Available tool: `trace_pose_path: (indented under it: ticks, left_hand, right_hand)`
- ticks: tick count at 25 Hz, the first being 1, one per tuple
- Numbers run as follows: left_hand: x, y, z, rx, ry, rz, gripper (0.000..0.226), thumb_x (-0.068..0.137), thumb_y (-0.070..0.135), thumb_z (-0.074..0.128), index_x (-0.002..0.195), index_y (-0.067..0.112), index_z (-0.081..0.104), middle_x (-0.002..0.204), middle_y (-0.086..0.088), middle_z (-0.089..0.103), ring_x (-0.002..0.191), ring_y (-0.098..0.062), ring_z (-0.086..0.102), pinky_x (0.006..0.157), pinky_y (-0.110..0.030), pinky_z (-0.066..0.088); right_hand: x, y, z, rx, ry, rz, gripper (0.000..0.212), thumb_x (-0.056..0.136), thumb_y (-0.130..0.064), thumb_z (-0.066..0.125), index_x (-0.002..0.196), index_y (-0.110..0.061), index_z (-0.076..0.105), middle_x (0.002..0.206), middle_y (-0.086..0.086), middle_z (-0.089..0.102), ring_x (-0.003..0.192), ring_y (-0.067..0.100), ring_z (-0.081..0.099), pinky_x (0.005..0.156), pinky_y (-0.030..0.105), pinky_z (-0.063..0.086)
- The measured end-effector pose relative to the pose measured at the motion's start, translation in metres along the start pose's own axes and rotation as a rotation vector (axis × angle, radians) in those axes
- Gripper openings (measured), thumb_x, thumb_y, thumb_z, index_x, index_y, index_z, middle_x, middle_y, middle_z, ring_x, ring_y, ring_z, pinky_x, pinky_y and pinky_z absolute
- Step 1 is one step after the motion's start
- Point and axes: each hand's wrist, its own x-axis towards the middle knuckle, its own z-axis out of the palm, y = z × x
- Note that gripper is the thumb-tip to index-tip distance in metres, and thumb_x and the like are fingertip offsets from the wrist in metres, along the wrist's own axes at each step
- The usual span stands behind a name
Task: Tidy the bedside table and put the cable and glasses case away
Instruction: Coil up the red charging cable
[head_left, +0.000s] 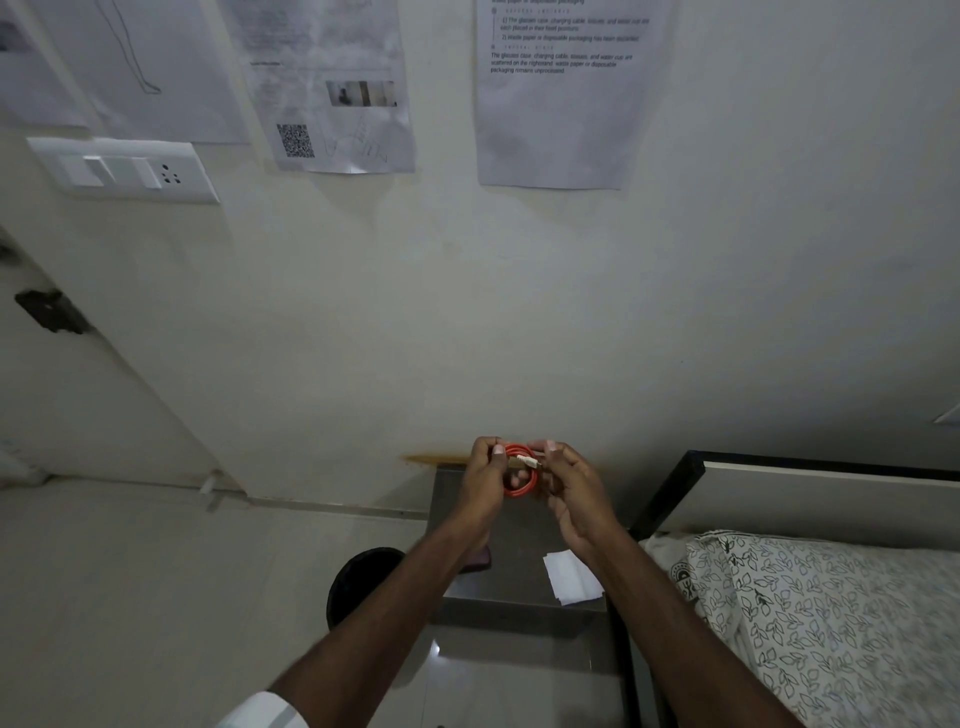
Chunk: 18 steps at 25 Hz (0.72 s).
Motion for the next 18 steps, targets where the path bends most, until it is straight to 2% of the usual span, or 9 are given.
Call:
trace_pose_path:
  ticks: [3,6,9,14,16,18]
  left_hand:
    - [0.005,0.0,-0.005,-0.071,0.004,-0.067,0.018,0.104,0.028,0.04,0.105,0.021,0.057,0.113,-0.012,0.063,0.105,-0.029,0.063,0.083,-0.041,0.056]
    - [0.011,-0.005,-0.009,-0.035,-0.04,-0.123,0.021,0.103,0.027,0.042,0.099,0.025,0.062,0.112,-0.01,0.066,0.106,-0.028,0.064,0.081,-0.036,0.054]
    - [0.022,-0.009,-0.014,0.07,-0.113,-0.16,0.02,0.098,0.021,0.05,0.099,0.022,0.07,0.108,-0.011,0.072,0.108,-0.029,0.065,0.085,-0.036,0.051]
    - [0.032,-0.016,-0.021,0.079,-0.178,-0.188,0.021,0.094,0.017,0.057,0.103,0.029,0.072,0.112,-0.006,0.071,0.102,-0.022,0.063,0.077,-0.032,0.047]
    - [0.04,-0.025,-0.021,0.045,-0.177,-0.213,0.023,0.095,0.015,0.057,0.101,0.03,0.074,0.112,-0.008,0.072,0.108,-0.027,0.065,0.084,-0.039,0.054]
    - [0.05,-0.032,-0.021,0.045,-0.154,-0.229,0.022,0.095,0.015,0.058,0.101,0.029,0.075,0.11,-0.006,0.074,0.11,-0.028,0.066,0.096,-0.046,0.052]
  right_hand:
    - [0.0,0.0,-0.003,-0.164,-0.017,-0.038,0.023,0.091,-0.017,0.067,0.114,-0.013,0.067,0.111,0.01,0.071,0.102,0.024,0.07,0.083,0.039,0.06]
    - [0.005,0.002,-0.002,-0.271,0.046,-0.078,0.023,0.091,-0.016,0.067,0.113,-0.014,0.067,0.109,0.005,0.071,0.098,0.019,0.07,0.072,0.029,0.061]
    - [0.015,0.008,-0.005,-0.319,0.128,-0.097,0.021,0.093,-0.02,0.064,0.113,-0.013,0.068,0.108,0.006,0.071,0.099,0.021,0.069,0.071,0.028,0.061]
    - [0.027,0.015,-0.013,-0.369,0.096,-0.088,0.02,0.094,-0.018,0.065,0.111,-0.008,0.067,0.102,0.009,0.072,0.082,0.02,0.071,0.059,0.026,0.059]
    - [0.035,0.019,-0.017,-0.37,0.068,-0.068,0.019,0.092,-0.013,0.066,0.109,-0.005,0.067,0.099,0.009,0.072,0.077,0.018,0.07,0.057,0.025,0.058]
    - [0.044,0.024,-0.02,-0.375,0.061,-0.059,0.022,0.091,-0.01,0.067,0.111,0.0,0.067,0.099,0.012,0.071,0.075,0.017,0.069,0.056,0.024,0.059]
